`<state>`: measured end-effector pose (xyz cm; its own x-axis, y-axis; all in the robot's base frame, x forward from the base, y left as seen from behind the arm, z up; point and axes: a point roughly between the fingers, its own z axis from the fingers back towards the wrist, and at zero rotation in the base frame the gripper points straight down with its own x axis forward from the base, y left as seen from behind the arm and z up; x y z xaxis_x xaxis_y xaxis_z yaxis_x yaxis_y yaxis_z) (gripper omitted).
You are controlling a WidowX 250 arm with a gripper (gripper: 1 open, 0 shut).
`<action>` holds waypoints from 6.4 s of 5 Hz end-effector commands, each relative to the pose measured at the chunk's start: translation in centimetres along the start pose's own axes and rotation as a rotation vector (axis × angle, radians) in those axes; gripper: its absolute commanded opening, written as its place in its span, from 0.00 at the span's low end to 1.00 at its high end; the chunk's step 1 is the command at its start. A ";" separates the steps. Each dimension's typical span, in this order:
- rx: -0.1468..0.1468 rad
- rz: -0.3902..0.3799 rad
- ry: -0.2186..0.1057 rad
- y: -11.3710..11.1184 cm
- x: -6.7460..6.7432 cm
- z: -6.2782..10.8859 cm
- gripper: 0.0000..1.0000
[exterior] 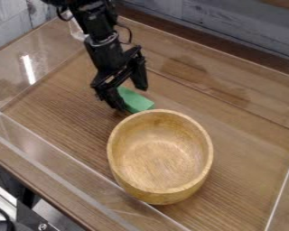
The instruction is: Put the green block in the brown bowl
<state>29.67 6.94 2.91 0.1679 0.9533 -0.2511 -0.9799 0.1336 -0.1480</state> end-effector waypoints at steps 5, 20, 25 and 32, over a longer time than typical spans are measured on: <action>0.131 -0.045 -0.038 0.3 -2.1 1.8 0.00; 0.347 -0.693 0.168 4.4 -9.6 11.0 0.00; 0.191 -0.859 0.088 -1.3 0.7 15.0 0.00; 0.087 -1.142 0.043 -5.8 6.5 10.6 0.00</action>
<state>34.62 14.84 9.99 0.9597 0.2532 -0.1220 -0.2768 0.9263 -0.2554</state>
